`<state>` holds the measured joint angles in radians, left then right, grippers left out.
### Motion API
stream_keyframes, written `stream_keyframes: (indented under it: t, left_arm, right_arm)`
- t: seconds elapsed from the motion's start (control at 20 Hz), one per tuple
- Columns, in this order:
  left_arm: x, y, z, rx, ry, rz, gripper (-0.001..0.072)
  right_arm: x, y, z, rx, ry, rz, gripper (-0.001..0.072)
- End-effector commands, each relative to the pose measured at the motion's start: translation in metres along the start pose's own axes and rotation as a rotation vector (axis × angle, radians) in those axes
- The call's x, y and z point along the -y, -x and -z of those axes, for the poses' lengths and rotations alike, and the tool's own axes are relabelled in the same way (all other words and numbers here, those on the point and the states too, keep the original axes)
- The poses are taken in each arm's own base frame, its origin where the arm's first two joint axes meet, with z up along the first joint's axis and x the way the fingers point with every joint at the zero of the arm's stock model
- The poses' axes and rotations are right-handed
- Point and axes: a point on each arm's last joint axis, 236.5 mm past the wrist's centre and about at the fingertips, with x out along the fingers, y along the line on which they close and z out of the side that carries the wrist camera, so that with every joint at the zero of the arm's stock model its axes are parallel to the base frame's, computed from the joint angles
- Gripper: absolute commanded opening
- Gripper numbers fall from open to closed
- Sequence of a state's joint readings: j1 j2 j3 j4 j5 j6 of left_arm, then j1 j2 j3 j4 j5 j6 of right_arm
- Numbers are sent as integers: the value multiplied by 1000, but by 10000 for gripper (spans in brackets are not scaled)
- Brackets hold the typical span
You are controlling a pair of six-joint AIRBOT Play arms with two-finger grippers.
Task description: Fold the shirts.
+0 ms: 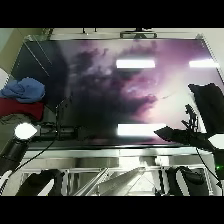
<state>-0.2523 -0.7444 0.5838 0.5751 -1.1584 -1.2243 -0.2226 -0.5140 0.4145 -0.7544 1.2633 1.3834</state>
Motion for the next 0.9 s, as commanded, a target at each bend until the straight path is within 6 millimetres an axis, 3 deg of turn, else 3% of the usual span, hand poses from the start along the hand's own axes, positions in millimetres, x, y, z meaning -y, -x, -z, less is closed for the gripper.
stream_keyframes:
  t: [0.0, 0.05, 0.1, 0.2, 0.3, 0.35, 0.4, 0.6, 0.75, 0.85]
  left_arm:
    - [0, 0, 0, 0, -1, -1, 3]
    - [0, 0, 1, -1, -1, -1, 55]
    - [-1, 0, 1, -2, -2, -4, 212]
    - [-4, 4, -6, 20, 0, -17, 247]
    - [-19, 29, -34, 87, -12, -93, 248]
    - [-34, 50, -53, 130, -16, -165, 354]
    - [-55, 80, -77, 195, -14, -263, 714]
    - [-142, 216, -151, 455, 119, -555, 720]
    - [-216, 311, -181, 613, 224, -683, 720]
    - [-266, 356, -192, 679, 291, -732, 720]
  right_arm:
    - [0, 0, 0, -1, 0, 0, 11]
    - [0, 0, 0, -1, 0, 0, 12]
    - [0, 0, 0, -1, 0, 0, 11]
    - [0, 0, 0, -1, 0, 0, 11]
    - [0, 0, 0, -1, 0, 0, 11]
    - [0, 0, 0, -1, 0, 0, 11]
    - [0, 0, 0, -1, 0, 0, 11]
    - [0, 0, 0, -1, 0, 0, 11]
    - [0, 0, 0, -1, 0, 0, 11]
    - [0, 0, 0, -1, 0, 0, 11]
